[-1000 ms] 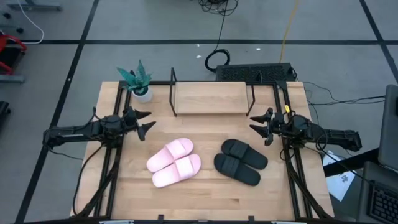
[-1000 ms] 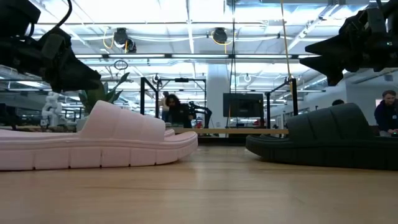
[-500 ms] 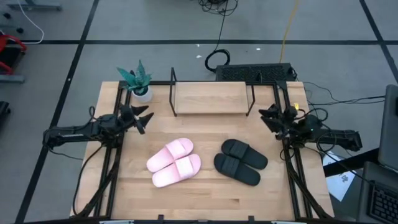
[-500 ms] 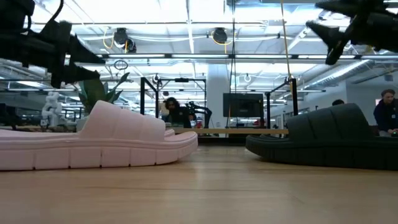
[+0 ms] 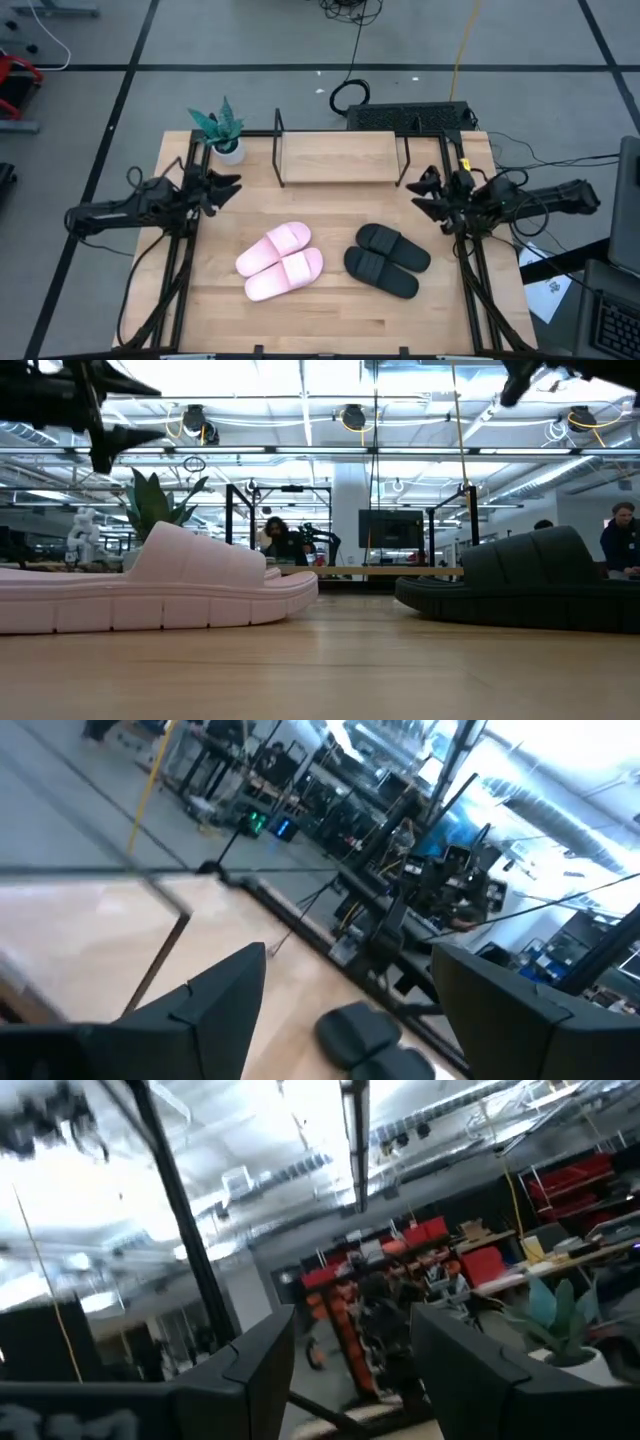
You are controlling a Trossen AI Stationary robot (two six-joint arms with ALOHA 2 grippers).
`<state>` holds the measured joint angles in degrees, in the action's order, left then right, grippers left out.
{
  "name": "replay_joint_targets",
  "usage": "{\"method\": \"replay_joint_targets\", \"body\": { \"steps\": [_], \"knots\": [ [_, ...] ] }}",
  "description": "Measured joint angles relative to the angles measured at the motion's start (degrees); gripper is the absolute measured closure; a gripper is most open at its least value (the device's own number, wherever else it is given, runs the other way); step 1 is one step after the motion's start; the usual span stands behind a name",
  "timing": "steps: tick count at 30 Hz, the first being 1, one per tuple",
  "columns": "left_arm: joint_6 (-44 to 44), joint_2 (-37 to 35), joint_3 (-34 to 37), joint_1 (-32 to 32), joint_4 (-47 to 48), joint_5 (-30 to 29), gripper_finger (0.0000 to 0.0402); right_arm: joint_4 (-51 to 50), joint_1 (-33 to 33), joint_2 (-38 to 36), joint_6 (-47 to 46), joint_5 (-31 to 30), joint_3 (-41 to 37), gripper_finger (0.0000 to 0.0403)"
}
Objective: Pick and place slides into the shelf
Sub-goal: Put the top pink slipper onto the shelf
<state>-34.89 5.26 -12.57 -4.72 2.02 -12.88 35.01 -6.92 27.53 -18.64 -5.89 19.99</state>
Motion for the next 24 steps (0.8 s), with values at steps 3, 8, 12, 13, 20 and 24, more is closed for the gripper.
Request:
{"method": "replay_joint_targets", "body": {
  "steps": [3, 8, 12, 13, 20, 24],
  "knots": [
    [0.0, 0.0, -3.7, 0.6, 1.8, 0.2, 0.0112, 0.2, -1.2, 3.9, 2.8, 0.0, 4.2, 0.0213],
    [-3.1, 2.1, -7.8, 3.8, 1.0, 7.0, 0.0112, -4.0, -3.0, 10.0, 4.8, 0.0, 10.1, 0.0213],
    [-4.6, 9.0, -10.6, 8.2, -2.7, 7.8, 0.0112, -11.9, -4.4, 15.2, 4.8, -1.6, 15.4, 0.0213],
    [-5.2, 11.4, -11.4, 9.9, -3.2, 7.8, 0.0112, -13.2, -4.9, 16.7, 4.8, -1.8, 17.0, 0.0213],
    [-2.4, 32.7, -22.4, 22.3, 2.2, 5.3, 0.0112, -15.6, -8.1, 25.0, 7.1, -1.7, 25.6, 0.0213],
    [-2.7, 42.6, -29.6, 26.8, 21.3, 3.9, 0.0112, -16.1, -8.2, 24.1, 10.9, -4.2, 28.0, 0.0213]
  ]
}}
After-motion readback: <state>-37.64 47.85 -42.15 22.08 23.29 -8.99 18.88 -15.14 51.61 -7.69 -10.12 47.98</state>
